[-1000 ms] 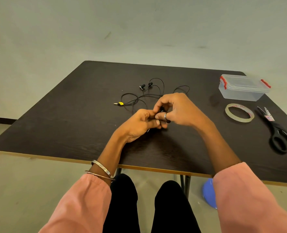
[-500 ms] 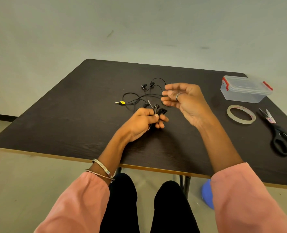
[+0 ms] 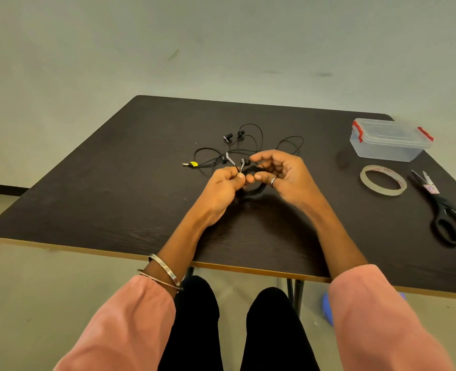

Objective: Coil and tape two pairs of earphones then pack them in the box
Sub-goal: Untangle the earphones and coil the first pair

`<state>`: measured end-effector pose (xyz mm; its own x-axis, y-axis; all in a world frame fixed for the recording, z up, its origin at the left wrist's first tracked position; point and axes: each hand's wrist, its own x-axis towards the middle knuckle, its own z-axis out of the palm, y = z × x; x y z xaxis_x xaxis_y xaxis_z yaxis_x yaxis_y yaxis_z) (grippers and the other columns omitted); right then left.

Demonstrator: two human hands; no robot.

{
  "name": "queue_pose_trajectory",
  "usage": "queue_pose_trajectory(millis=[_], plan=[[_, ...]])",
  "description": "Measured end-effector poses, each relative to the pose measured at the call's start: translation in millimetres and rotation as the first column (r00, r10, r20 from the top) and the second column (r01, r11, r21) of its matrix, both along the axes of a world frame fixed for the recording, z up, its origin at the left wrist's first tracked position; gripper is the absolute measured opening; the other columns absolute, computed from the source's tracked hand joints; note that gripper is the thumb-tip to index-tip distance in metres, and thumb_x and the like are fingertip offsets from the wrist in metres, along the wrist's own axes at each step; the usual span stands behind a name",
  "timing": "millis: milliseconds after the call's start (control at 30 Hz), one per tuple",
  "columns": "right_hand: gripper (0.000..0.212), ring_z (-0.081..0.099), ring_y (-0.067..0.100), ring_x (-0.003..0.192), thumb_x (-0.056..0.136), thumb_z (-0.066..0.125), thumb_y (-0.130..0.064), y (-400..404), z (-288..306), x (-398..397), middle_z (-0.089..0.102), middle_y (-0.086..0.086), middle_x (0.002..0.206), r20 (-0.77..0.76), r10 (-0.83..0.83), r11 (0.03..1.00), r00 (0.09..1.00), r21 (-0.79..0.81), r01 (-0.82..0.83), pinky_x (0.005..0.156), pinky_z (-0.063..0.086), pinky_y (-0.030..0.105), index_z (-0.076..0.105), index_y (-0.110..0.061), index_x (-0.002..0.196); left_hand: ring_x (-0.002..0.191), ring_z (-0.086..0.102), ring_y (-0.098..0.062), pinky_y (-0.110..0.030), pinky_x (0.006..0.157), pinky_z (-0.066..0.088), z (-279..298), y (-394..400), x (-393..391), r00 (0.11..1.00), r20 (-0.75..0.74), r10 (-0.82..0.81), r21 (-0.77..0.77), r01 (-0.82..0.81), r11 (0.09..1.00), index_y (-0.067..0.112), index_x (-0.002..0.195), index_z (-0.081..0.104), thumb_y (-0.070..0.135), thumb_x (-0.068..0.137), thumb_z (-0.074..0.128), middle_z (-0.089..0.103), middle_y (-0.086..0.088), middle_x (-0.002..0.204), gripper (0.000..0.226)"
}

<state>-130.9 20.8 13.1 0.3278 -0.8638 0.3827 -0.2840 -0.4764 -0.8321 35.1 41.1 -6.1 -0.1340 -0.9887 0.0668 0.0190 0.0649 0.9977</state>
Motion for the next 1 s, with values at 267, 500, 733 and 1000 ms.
queue_pose_trajectory(millis=[267,500,733,1000], plan=[[0.055,0.057,0.011,0.092,0.085,0.056,0.005,4,-7,4,0.059,-0.005,0.102,-0.319,-0.126,0.912,0.939,-0.411,-0.017,0.078,0.051,0.031,0.053,-0.028,0.128,0.068,0.048,-0.008,-0.028,0.068,0.041,-2,1,-4,0.942,0.281,0.183,-0.145,-0.146,0.979,0.026,0.081,0.061,0.011,0.099,0.044,0.057,0.003,0.078,0.030],[0.071,0.045,0.015,0.072,0.082,0.050,0.005,7,-8,1,0.047,0.002,0.094,-0.583,-0.232,0.882,0.778,-0.464,-0.085,0.055,0.045,0.028,0.042,-0.030,0.143,0.068,0.056,-0.020,-0.035,0.066,0.047,-2,4,-5,0.874,0.403,0.272,-0.242,-0.185,0.953,0.009,0.096,0.068,0.011,0.098,0.050,0.066,-0.015,0.082,0.018],[0.048,0.051,0.023,0.091,0.079,0.050,0.002,4,-10,1,0.052,0.008,0.104,-0.573,-0.288,0.889,0.767,-0.458,-0.008,0.074,0.048,0.040,0.060,-0.013,0.122,0.082,0.061,-0.019,-0.024,0.072,0.044,-4,4,-8,0.785,0.527,0.325,-0.381,-0.124,0.916,0.007,0.106,0.071,0.012,0.096,0.054,0.069,-0.008,0.088,0.020],[0.038,0.060,0.016,0.100,0.080,0.050,0.011,3,-10,4,0.066,0.007,0.106,-0.300,-0.160,0.960,0.941,-0.270,0.077,0.087,0.050,0.025,0.067,-0.006,0.110,0.083,0.059,-0.004,0.000,0.071,0.037,-4,5,-7,0.758,0.441,0.480,-0.536,-0.206,0.819,0.014,0.106,0.073,0.015,0.088,0.066,0.071,0.001,0.091,0.019]])
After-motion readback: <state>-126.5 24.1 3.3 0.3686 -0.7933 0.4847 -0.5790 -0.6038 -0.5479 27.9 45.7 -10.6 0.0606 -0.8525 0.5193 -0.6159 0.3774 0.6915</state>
